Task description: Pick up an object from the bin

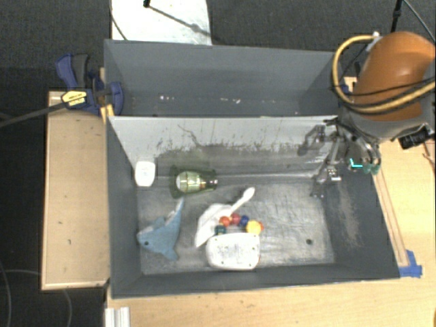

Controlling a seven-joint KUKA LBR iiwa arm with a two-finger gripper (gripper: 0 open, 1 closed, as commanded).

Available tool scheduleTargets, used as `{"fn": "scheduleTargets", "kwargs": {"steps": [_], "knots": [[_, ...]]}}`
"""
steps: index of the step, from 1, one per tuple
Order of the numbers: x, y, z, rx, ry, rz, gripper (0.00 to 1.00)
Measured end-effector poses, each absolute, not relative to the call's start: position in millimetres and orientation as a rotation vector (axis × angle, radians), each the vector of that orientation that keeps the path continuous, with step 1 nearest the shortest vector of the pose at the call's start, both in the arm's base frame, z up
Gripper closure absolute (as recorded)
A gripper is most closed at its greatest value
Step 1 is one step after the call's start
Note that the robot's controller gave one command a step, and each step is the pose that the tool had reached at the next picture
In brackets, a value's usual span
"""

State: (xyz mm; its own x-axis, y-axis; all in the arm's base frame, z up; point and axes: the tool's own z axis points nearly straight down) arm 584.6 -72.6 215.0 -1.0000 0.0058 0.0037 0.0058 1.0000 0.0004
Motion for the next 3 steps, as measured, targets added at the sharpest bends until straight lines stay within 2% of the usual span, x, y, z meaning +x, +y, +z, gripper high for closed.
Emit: {"fn": "scheduleTargets", "kwargs": {"steps": [1, 2, 3], "knots": [[586.2, -72.4, 219.0, -0.006, -3.146, 0.001, 0.0], [578.9, -39.2, 172.4, 0.245, -3.138, 0.001, 0.0], [571.4, 13.4, 148.2, 0.063, -3.143, -0.001, 0.0]]}}
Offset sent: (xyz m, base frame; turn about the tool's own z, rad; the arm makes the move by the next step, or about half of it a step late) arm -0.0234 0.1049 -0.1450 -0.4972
